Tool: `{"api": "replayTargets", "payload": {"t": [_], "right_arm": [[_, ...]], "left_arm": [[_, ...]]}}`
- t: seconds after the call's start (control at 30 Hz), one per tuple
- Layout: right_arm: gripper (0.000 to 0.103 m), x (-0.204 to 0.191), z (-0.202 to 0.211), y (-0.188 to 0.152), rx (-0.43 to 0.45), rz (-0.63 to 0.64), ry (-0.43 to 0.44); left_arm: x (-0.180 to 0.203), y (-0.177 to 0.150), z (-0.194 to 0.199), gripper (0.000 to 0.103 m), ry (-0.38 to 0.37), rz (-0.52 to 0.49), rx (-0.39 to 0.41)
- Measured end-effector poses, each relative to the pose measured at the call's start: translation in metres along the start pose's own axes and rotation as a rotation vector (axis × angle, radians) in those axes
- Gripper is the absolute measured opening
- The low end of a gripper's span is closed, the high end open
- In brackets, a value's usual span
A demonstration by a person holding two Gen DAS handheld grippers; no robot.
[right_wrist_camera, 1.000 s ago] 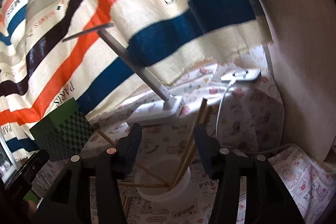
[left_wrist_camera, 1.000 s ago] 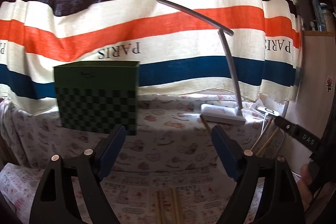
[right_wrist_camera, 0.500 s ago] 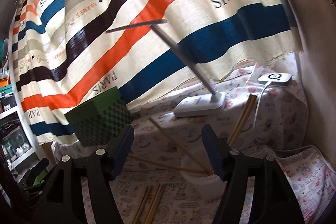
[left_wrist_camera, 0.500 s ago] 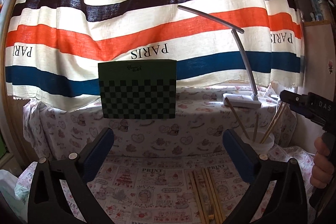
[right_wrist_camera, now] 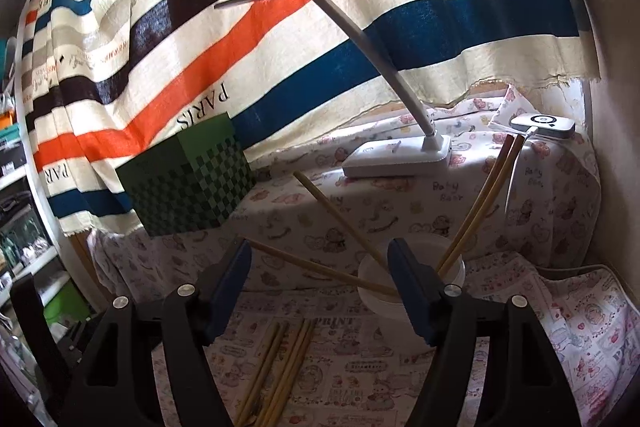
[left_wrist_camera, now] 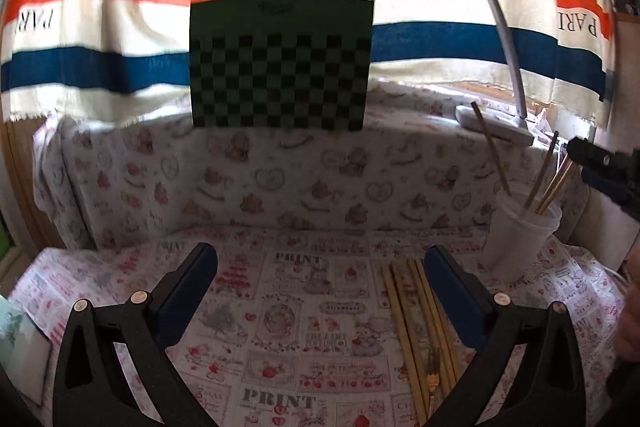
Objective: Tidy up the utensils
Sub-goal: 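Move both open tools back over the bamboo stick pile, then close the left tool on a bamboo stick beside the fork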
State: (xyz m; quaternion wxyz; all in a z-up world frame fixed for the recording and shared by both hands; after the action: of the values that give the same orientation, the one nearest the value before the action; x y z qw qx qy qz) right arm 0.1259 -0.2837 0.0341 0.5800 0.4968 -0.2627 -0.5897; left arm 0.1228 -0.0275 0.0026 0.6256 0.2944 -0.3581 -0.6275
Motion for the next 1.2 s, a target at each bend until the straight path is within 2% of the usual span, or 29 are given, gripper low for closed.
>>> {"api": "replayTargets", "payload": {"t": [0.1, 0.2, 0.3, 0.4, 0.47, 0.57, 0.67, 0.7, 0.77, 0.93, 1.1, 1.2], "right_arm": [[0.077, 0.005, -0.013, -0.007, -0.043, -0.007, -0.014], [0.077, 0.011, -0.021, -0.011, -0.072, -0.029, -0.025], [0.077, 0.018, -0.023, -0.011, -0.088, -0.054, -0.037], [0.077, 0.026, -0.026, -0.015, -0.163, -0.055, -0.151], [0.077, 0.023, -0.024, -0.015, -0.176, -0.079, -0.101], [0.077, 0.02, -0.025, -0.018, -0.223, -0.088, -0.081], [0.077, 0.014, -0.025, -0.023, -0.257, -0.085, -0.059], [0.077, 0.012, -0.026, -0.025, -0.269, -0.08, -0.053], [0.077, 0.008, -0.029, -0.029, -0.299, -0.061, -0.058], [0.077, 0.004, -0.037, -0.039, -0.354, -0.012, -0.093], [0.077, 0.003, -0.045, -0.049, -0.401, 0.006, -0.111], [0.077, 0.001, -0.045, -0.051, -0.397, 0.029, -0.129]], "left_arm": [[-0.004, -0.006, -0.01, 0.103, -0.036, 0.04, -0.069], [-0.007, -0.011, -0.02, 0.103, -0.022, 0.056, -0.147], [-0.008, -0.016, -0.026, 0.103, -0.046, 0.079, -0.185], [-0.002, -0.022, -0.03, 0.103, 0.01, 0.016, -0.204], [0.01, -0.023, -0.027, 0.103, -0.012, -0.028, -0.2], [0.031, -0.03, -0.023, 0.102, -0.094, -0.081, -0.235], [0.047, -0.04, -0.025, 0.086, -0.149, -0.1, -0.308], [0.05, -0.045, -0.026, 0.077, -0.154, -0.1, -0.339], [0.058, -0.054, -0.029, 0.069, -0.17, -0.107, -0.396], [0.071, -0.078, -0.031, 0.039, -0.18, -0.144, -0.521], [0.082, -0.089, -0.025, 0.025, -0.232, -0.148, -0.586], [0.089, -0.092, -0.021, 0.02, -0.214, -0.19, -0.582]]}}
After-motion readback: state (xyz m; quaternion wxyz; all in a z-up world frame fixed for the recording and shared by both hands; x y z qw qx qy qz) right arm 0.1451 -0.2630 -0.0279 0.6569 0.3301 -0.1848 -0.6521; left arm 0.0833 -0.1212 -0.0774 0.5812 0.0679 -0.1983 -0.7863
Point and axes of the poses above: each gripper's, at about its wrist camera, not at the fingertips, and z roughly against the way its jaws point, x to its right, y to its top, the point moved 7 cm from there along -z, roughly the way its jaws point, and after that the axes turned 5 degrees about -x, right-handed, at the moved point
